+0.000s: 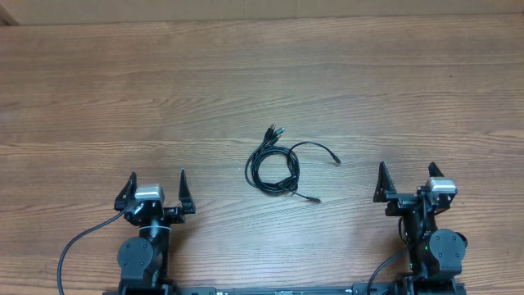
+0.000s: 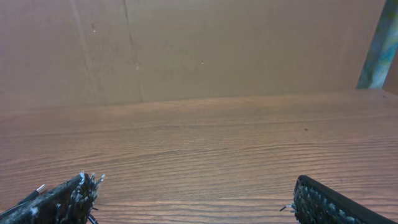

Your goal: Untangle cables

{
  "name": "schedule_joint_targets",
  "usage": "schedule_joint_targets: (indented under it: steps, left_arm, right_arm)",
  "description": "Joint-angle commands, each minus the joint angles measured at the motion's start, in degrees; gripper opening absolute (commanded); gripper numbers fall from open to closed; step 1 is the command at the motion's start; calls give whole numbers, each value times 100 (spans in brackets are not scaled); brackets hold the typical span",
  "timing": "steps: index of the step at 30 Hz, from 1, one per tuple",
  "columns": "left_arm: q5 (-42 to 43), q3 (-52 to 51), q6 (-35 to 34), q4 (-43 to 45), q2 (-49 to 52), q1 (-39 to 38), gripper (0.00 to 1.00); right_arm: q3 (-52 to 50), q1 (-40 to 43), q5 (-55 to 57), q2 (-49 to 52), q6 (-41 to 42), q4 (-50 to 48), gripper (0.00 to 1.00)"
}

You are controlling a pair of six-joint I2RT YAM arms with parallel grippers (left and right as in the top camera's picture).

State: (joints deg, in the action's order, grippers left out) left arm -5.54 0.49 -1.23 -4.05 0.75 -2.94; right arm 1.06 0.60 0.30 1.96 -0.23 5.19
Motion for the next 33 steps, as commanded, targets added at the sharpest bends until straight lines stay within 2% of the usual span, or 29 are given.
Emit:
schedule_joint_targets:
  steps: [1,23,26,31,33]
  left_arm:
    - [70,-17,105,0,-48,31,100]
    - [-20,-17,101,214,-48,31,100]
    - [223,-17,85,302,-48,31,100]
    - [1537,238,146,929,-48,31,100]
    - [1644,461,114,1021,-48,31,100]
  right_arm:
    - [-57,-17,46,11,-26,-37,100]
    - [-57,-17,46,11,-26,-37,100]
    - [-57,-17,-4,11,-24,-39,100]
    - [-59,-26,-125,11,0,-256,100]
    - [-59,-26,-293,11,-2,-157,100]
